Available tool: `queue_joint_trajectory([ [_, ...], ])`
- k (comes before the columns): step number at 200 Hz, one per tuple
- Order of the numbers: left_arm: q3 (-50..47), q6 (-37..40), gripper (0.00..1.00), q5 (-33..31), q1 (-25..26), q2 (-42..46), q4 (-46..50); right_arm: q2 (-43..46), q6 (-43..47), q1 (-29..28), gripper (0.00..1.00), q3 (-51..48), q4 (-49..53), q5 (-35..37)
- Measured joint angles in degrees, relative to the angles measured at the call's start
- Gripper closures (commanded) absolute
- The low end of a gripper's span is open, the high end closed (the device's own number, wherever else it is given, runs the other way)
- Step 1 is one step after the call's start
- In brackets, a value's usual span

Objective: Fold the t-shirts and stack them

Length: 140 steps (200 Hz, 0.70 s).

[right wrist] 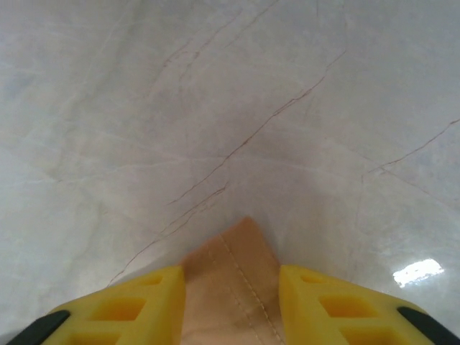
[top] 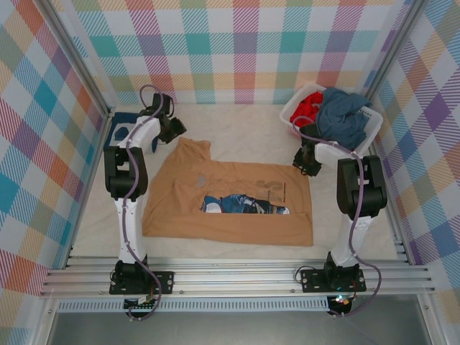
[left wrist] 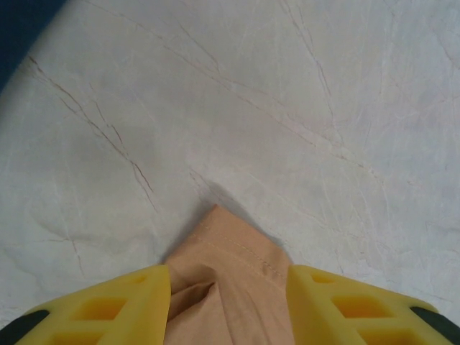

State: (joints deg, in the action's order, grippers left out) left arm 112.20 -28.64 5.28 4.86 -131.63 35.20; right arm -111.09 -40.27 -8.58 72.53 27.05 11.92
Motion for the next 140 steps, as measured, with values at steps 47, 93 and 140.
queue_joint_trajectory([
  [47,-0.11,0.11,0.54,-0.28,0.31,0.00,0.42,-0.63,-0.79,-0.02,0.71,0.57,0.13,0.98],
  [93,0.22,1.14,0.54,-0.44,0.33,0.00,0.63,-0.87,0.81,-0.02,0.67,1.20,0.66,1.14],
  [140,5.77,2.23,0.53,-1.90,0.33,-1.64,2.14,-1.70,3.50,-0.02,0.67,2.99,2.14,1.18],
])
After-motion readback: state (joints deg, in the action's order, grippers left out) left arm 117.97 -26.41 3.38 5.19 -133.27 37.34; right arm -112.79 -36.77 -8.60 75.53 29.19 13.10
